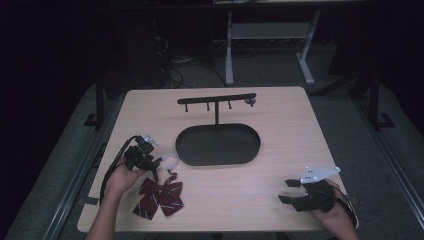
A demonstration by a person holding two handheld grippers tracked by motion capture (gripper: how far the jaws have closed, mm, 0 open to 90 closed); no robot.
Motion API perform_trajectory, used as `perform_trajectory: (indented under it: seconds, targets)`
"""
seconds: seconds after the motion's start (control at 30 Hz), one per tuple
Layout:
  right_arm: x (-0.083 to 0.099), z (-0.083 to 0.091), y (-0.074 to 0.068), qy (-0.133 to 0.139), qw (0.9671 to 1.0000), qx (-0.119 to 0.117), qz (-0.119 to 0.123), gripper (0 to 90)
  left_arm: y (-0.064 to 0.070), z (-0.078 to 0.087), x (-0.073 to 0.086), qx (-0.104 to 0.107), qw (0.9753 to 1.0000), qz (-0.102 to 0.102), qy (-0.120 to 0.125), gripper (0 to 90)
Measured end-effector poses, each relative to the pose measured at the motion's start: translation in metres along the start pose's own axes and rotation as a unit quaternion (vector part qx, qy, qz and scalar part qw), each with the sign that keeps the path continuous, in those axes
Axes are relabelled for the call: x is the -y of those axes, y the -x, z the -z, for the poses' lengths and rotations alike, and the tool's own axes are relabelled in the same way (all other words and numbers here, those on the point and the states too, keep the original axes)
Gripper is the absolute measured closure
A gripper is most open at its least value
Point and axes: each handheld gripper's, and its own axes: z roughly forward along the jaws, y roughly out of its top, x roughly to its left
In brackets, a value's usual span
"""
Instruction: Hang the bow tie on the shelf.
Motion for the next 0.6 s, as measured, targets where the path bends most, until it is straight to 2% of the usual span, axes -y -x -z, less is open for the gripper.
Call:
perform_trajectory:
  seconds: [0.13,0.4,0.6]
  targets:
    - [0.0000,0.0005,0.0002,-0.001,1.0000,0.000,0.001,35.6,-0.0018,-0.0019,0.0008,0.015,0.9999,0.001,-0.007,67.9]
    - [-0.0001,0.0005,-0.0003,0.000,1.0000,0.000,0.000,35.6,-0.0004,-0.0025,0.0003,0.014,0.9999,-0.006,-0.008,75.7]
    - [0.0002,0.0009,0.0007,0.003,1.0000,-0.001,-0.001,35.6,-0.0005,-0.0026,0.0005,0.021,0.9997,-0.008,-0.008,81.9]
